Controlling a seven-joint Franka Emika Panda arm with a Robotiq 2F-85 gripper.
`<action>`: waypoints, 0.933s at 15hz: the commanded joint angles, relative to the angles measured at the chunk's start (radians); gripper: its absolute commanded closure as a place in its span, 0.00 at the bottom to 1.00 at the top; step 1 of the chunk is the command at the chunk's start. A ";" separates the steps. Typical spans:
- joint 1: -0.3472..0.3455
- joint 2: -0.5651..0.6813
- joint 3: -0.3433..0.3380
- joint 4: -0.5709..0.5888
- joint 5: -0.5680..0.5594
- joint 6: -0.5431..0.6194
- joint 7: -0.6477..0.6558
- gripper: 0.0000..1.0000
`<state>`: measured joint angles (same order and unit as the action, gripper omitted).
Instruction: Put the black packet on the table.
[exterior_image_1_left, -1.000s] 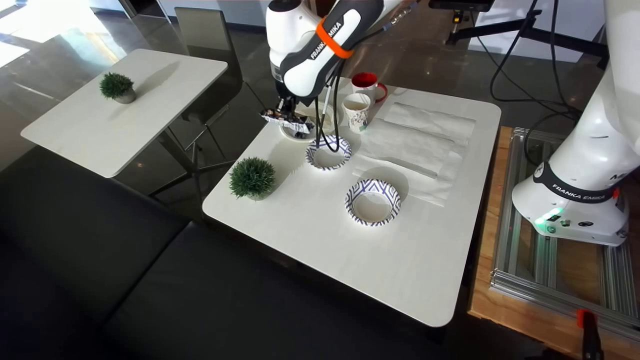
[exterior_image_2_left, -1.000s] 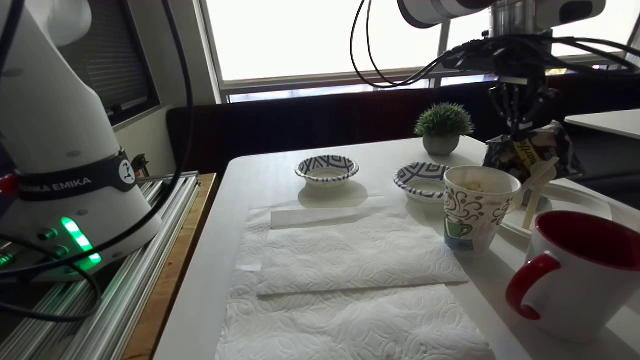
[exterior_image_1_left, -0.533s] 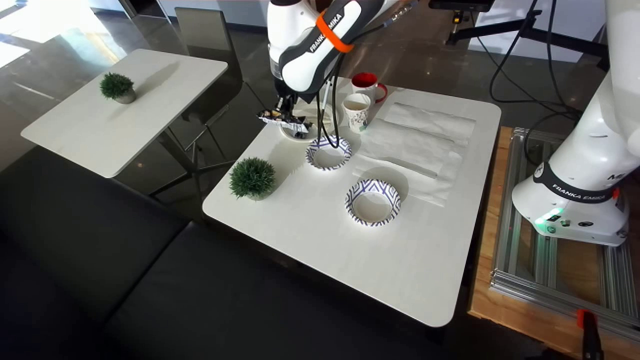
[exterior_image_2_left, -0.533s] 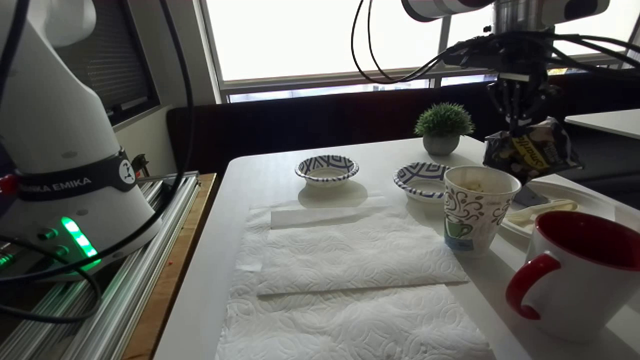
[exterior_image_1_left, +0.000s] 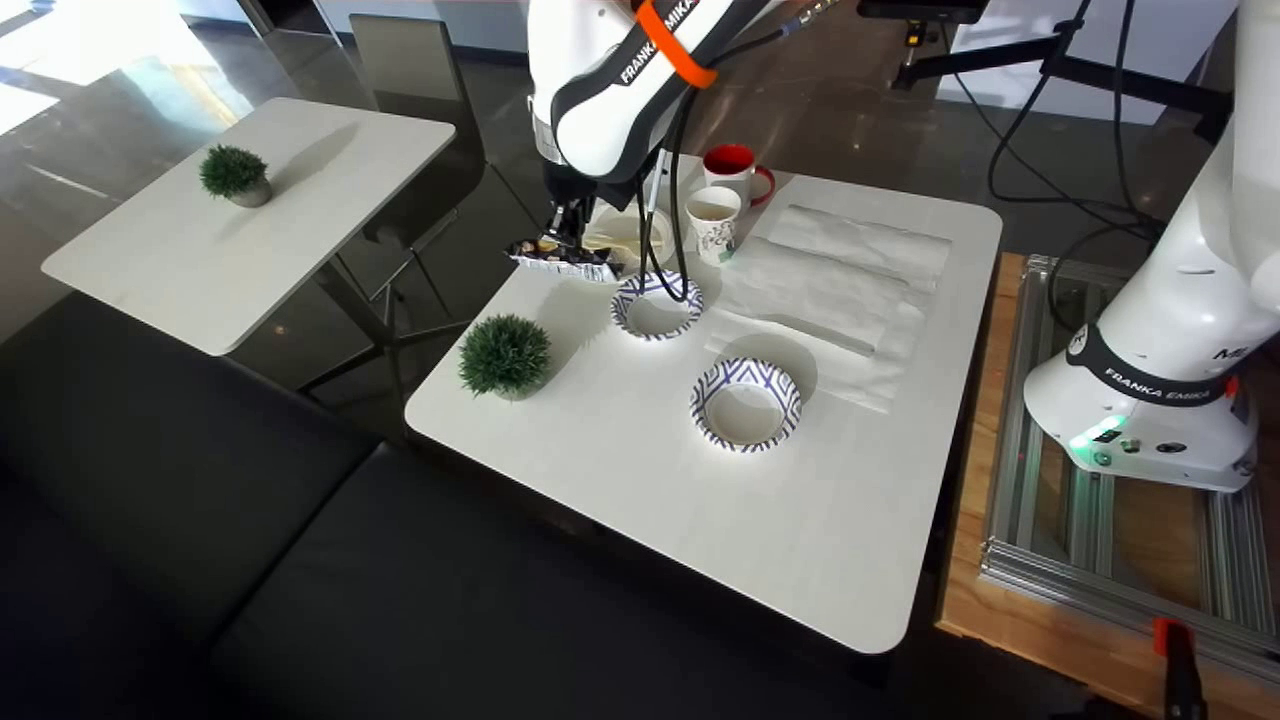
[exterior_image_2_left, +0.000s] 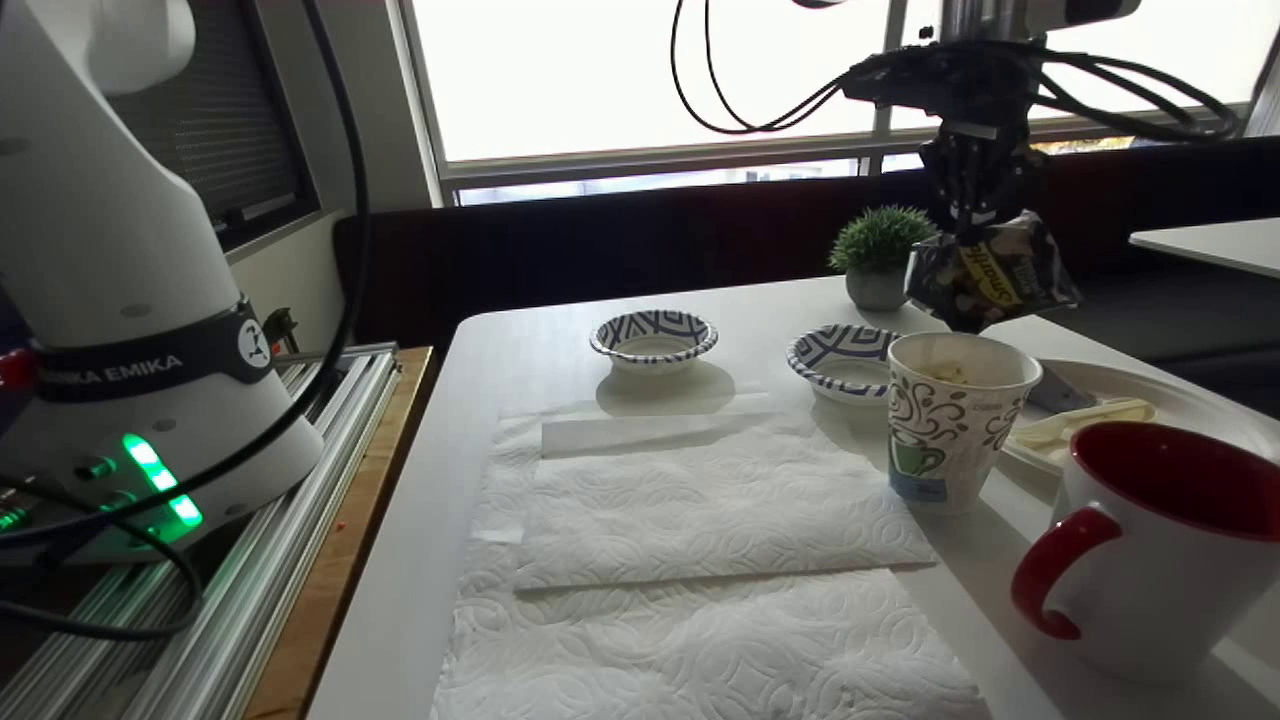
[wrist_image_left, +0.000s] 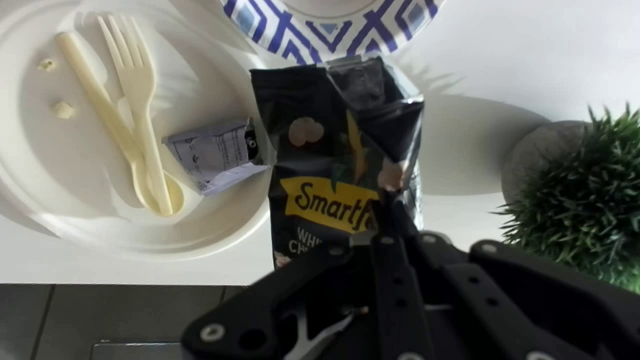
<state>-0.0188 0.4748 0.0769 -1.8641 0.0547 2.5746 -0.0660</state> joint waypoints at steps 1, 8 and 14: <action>0.060 -0.135 -0.054 -0.167 -0.073 0.010 0.072 1.00; 0.077 -0.201 -0.049 -0.273 -0.126 0.020 0.059 0.99; 0.080 -0.252 -0.036 -0.321 -0.117 -0.004 0.040 1.00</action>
<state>0.0621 0.2338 0.0256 -2.1829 -0.0729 2.5976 -0.0071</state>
